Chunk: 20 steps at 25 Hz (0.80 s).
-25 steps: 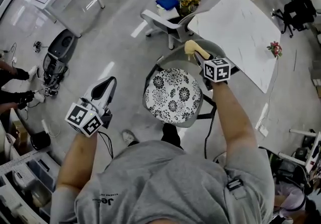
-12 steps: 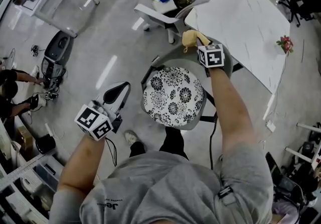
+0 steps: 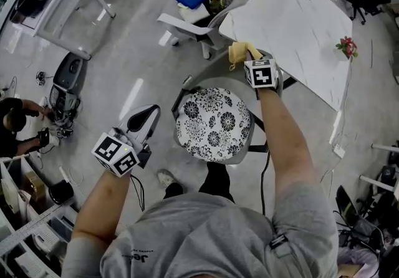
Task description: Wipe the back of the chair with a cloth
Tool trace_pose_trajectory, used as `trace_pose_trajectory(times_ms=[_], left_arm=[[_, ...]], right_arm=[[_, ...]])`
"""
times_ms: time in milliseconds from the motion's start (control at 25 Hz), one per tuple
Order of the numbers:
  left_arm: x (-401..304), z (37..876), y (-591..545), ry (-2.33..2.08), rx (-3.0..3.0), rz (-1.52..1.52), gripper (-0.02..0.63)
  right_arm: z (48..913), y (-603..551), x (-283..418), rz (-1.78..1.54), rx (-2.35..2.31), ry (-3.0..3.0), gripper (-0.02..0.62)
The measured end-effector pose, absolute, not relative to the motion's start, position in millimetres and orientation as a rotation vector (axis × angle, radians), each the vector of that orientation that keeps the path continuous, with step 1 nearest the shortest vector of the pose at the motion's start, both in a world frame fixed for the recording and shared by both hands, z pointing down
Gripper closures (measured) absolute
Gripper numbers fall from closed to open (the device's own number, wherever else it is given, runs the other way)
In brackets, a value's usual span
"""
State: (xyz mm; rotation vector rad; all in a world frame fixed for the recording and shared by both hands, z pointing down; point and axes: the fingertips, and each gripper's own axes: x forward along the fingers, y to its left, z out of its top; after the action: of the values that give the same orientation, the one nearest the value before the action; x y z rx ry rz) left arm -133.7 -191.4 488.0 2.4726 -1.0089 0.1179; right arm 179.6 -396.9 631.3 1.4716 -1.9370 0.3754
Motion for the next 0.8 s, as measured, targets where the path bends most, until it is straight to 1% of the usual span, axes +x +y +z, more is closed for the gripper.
trace_pose_trajectory(times_ms=[240,480,680,800], left_arm=[[-134,482,-195,-0.985,2.497,0.115,0.548],[-129,487,-192,-0.921,2.512,0.125,0.548],[-127,483,-191,-0.898,2.520,0.126,0.548],[-131,483,-188,-0.902,2.519,0.115,0.548]], right_arm=[[646,-366,244,0.362,1.539,-1.798,0.540],[649,-329,290,0.393,1.611,-1.701,0.540],[649,-301,334,0.479,1.704,-1.584,0.540],[641,-291,335,0.485,1.675,-1.635,0.540]])
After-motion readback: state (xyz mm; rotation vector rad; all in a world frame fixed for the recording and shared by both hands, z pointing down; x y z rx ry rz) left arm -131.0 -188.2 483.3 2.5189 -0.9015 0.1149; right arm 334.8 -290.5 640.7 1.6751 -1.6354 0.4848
